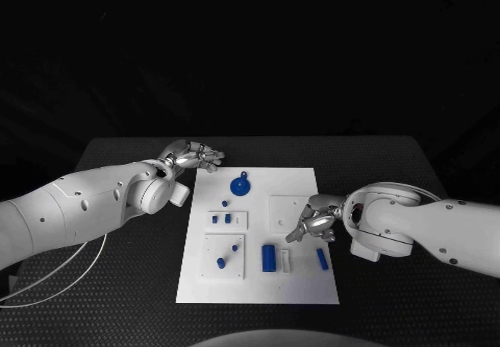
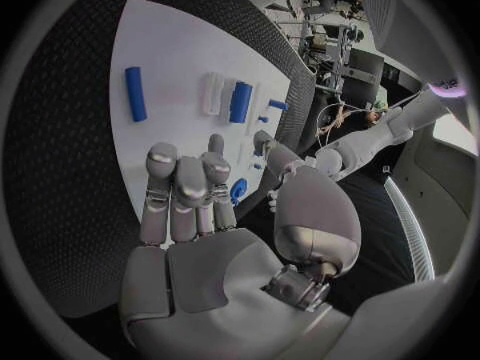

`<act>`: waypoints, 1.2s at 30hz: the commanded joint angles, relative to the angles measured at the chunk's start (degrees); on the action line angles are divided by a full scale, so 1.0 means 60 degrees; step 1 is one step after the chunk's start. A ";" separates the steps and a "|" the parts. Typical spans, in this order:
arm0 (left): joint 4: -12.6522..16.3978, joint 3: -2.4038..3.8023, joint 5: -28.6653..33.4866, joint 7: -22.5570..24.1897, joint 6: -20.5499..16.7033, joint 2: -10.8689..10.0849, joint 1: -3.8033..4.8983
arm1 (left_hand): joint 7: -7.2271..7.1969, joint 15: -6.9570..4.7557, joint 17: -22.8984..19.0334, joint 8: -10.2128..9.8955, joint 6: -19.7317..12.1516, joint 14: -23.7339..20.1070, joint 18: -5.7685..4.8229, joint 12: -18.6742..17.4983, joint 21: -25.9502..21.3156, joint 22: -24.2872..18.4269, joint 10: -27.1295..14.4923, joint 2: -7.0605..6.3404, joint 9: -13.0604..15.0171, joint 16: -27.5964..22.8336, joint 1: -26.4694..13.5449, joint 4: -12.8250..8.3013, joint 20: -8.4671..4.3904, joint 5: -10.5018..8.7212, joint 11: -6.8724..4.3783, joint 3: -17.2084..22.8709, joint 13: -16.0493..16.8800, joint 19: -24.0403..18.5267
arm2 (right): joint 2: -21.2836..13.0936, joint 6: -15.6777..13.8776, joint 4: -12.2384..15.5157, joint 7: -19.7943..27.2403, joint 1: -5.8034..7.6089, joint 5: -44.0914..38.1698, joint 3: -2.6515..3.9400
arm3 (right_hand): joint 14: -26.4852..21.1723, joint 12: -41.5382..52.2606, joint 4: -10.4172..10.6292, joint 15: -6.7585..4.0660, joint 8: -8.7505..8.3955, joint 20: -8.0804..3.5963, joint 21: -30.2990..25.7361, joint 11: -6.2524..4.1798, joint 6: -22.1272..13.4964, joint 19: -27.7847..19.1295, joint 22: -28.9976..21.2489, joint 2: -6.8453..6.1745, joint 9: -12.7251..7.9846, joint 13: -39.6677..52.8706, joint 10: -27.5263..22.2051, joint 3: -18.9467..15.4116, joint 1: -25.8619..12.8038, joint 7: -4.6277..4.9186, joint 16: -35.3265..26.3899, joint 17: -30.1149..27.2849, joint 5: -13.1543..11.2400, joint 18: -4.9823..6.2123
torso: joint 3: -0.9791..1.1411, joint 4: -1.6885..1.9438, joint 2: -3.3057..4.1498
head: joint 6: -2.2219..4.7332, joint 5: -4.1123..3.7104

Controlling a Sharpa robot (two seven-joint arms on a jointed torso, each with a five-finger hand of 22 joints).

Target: Assemble the parts on the task board

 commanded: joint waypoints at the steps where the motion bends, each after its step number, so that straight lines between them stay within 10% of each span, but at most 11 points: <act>1: 0.0002 0.0005 -0.0027 0.0062 0.0135 0.0029 0.0005 | 0.0012 0.0045 0.0017 0.0036 -0.0059 0.0019 0.0114 0.0034 -0.0026 0.0215 0.0003 -0.0033 -0.0008 -0.0054 -0.0029 0.0061 0.0007 -0.0045 0.0031 -0.0009 -0.0010 -0.0077 | -0.0184 0.0460 -0.0178 0.0120 0.0033 -0.0132 0.0007 | 0.0026 0.0042 -0.0105 -0.0041 -0.0042 -0.0075 -0.0020 -0.0024 -0.0027 -0.0004 -0.0014 0.0180 0.0022 0.0015 -0.0007 -0.0035 0.0237 0.0046 0.0064 0.0036 -0.0110 0.0147 | 0.0014 0.0025 0.0006 | 0.0015 -0.0078; 5: 0.0010 0.0004 -0.0021 0.0073 0.0156 0.0034 0.0005 | 0.0011 0.0045 0.0020 0.0039 -0.0056 0.0019 0.0114 0.0035 -0.0026 0.0215 0.0005 -0.0028 -0.0007 -0.0056 -0.0027 0.0063 0.0007 -0.0045 0.0030 -0.0009 -0.0011 -0.0077 | -0.0315 0.2072 -0.0460 -0.0208 0.0034 -0.1046 0.0003 | 0.0053 0.0047 -0.0133 -0.0024 -0.0045 -0.0069 -0.0020 -0.0021 -0.0007 -0.0009 -0.0030 0.0256 0.0028 0.0009 0.0013 0.0191 0.0584 0.0049 0.0093 0.0050 -0.0506 0.0147 | 0.0012 0.0021 0.0002 | 0.0007 -0.0142; 9: 0.0004 0.0004 -0.0015 0.0069 0.0165 0.0026 0.0003 | 0.0008 0.0045 0.0025 0.0045 -0.0049 0.0019 0.0114 0.0038 -0.0025 0.0215 0.0009 -0.0019 -0.0005 -0.0060 -0.0024 0.0066 0.0007 -0.0044 0.0028 -0.0009 -0.0011 -0.0077 | -0.0470 0.2450 -0.0510 -0.0397 0.0030 -0.1435 -0.0026 | 0.0060 0.0061 0.0126 -0.0012 -0.0045 -0.0035 -0.0003 -0.0012 -0.0004 -0.0009 -0.0033 0.0130 0.0048 0.0023 0.0007 0.0439 0.0617 0.0054 0.0123 0.0068 -0.0564 0.0147 | 0.0012 0.0002 -0.0001 | -0.0014 -0.0131; 22: 0.0032 0.0003 -0.0013 0.0098 0.0215 0.0001 0.0001 | 0.0001 0.0044 0.0041 0.0057 -0.0038 0.0024 0.0115 0.0042 -0.0024 0.0215 0.0019 0.0001 -0.0002 -0.0069 -0.0012 0.0066 0.0007 -0.0044 0.0024 -0.0014 -0.0012 -0.0079 | -0.0699 0.2098 -0.0229 -0.0711 -0.0416 -0.2371 -0.0134 | 0.0055 0.0089 0.0376 0.0023 -0.0038 0.0014 0.0043 -0.0005 -0.0005 -0.0053 -0.0005 0.0217 0.0087 0.0053 -0.0002 0.0534 0.0530 0.0059 0.0169 0.0090 -0.0568 0.0147 | -0.0007 0.0028 0.0014 | 0.0038 -0.0359; 36: 0.0052 0.0002 -0.0013 0.0077 0.0284 -0.0032 0.0001 | -0.0003 0.0037 0.0069 0.0069 -0.0029 0.0050 0.0115 0.0047 -0.0019 0.0216 0.0030 0.0027 0.0001 -0.0069 -0.0017 0.0075 0.0005 -0.0045 0.0020 -0.0032 -0.0013 -0.0075 | -0.0472 0.1845 -0.0328 -0.0717 -0.0814 -0.2947 -0.0162 | 0.0066 0.0106 0.0488 0.0027 -0.0018 0.0029 0.0068 -0.0012 0.0024 -0.0059 0.0006 0.0249 0.0111 0.0061 0.0022 0.0539 0.0461 0.0050 0.0193 0.0099 -0.0571 0.0147 | -0.0008 0.0038 0.0019 | -0.0040 -0.0312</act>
